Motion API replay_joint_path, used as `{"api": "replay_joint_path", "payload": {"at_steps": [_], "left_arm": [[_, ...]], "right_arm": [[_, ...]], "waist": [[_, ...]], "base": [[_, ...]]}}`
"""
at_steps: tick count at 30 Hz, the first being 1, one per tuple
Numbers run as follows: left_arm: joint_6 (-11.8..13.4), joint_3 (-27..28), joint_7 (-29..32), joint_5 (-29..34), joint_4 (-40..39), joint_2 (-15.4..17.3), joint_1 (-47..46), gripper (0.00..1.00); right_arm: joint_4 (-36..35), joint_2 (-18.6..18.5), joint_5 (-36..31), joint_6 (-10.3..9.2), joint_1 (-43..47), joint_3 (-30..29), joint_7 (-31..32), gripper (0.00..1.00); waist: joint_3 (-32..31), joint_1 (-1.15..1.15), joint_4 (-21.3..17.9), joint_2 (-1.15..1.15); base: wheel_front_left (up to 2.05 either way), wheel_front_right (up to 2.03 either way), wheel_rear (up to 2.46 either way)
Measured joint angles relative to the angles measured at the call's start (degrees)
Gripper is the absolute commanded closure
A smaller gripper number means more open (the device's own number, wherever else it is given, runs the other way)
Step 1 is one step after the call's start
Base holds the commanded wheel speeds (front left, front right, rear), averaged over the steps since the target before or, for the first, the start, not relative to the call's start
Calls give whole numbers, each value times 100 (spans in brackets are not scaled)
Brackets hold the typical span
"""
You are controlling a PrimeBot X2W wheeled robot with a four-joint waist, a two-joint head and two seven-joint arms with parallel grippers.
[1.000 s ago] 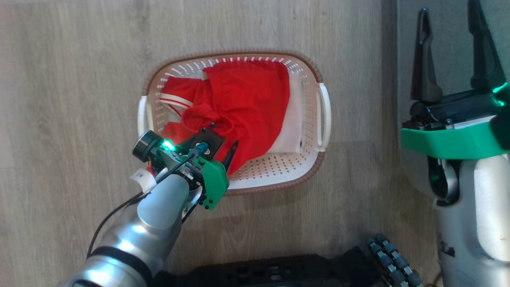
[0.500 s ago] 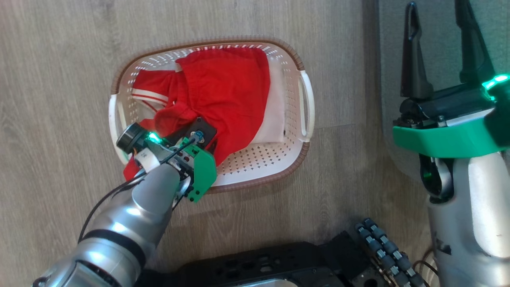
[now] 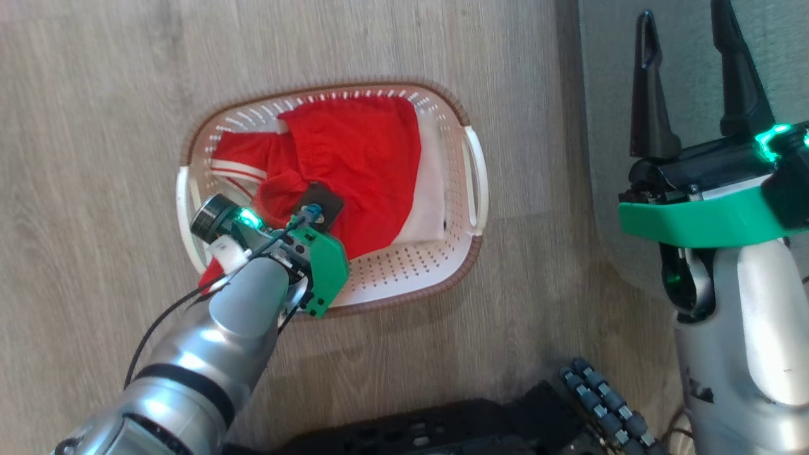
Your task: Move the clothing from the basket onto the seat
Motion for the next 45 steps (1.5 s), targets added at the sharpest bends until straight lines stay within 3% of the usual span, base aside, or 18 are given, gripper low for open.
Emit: {"api": "replay_joint_path", "payload": {"at_steps": [11, 18, 29, 38, 45], "left_arm": [[-105, 240, -576, -1080, -653, 1, 527, 100], [-80, 394, -675, -1533, -1211, -3, 767, 100], [59, 990, -688, -1430, -2462, 246, 893, 100], [12, 996, -559, -1427, -2727, 336, 912, 100], [-49, 969, -236, -1427, -2992, 292, 314, 100]], "right_arm": [[380, -1, 29, 0, 133, -69, 0, 0], [677, -1, 27, 0, 692, -77, 0, 0], [950, 0, -13, 0, 1461, -79, 0, 0], [1095, 3, -13, 0, 2044, 2, 0, 0], [1147, 3, -12, 0, 2070, 231, 0, 0]], "waist": [[-955, 0, 222, 0], [-1846, 0, 399, 1], [-3261, 0, 598, 1], [-4335, -1, 708, 1], [-4717, -1, 795, 1]], "base": [[0, 0, 0], [0, 0, 0], [0, 0, 0], [0, 0, 0], [0, 0, 0]]}}
